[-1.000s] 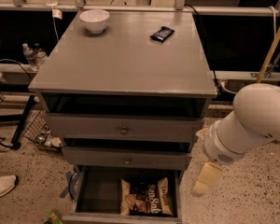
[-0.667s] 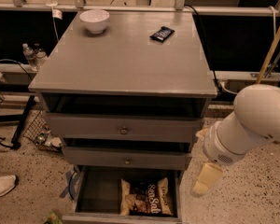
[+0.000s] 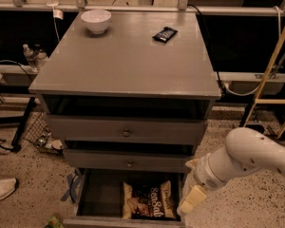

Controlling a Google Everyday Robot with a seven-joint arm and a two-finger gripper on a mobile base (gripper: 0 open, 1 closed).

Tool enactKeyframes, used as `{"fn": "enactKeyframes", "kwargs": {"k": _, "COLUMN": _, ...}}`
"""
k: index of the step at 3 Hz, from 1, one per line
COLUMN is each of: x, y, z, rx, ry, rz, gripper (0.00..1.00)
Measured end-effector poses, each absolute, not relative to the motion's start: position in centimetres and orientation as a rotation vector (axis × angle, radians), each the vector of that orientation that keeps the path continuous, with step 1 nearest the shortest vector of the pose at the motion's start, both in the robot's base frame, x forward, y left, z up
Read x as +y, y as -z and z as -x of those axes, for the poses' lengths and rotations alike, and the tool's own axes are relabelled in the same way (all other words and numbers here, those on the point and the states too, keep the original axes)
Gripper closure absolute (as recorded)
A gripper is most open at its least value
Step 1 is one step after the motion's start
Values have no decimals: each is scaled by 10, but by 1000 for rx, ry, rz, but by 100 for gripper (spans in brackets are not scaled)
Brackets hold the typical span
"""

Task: Pick brown chip bag from bottom drawer and place on counter

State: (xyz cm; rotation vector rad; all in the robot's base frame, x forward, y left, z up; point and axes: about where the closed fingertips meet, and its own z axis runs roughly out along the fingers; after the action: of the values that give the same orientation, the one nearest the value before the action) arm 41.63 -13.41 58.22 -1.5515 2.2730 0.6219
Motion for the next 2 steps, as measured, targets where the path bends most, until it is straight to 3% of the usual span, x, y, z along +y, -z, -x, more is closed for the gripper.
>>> {"fn": "enactKeyframes", "kwargs": {"k": 2, "x": -110, "y": -497, "z": -436, "rx": 2263, "ry": -724, "rz": 1344, "gripper": 0}}
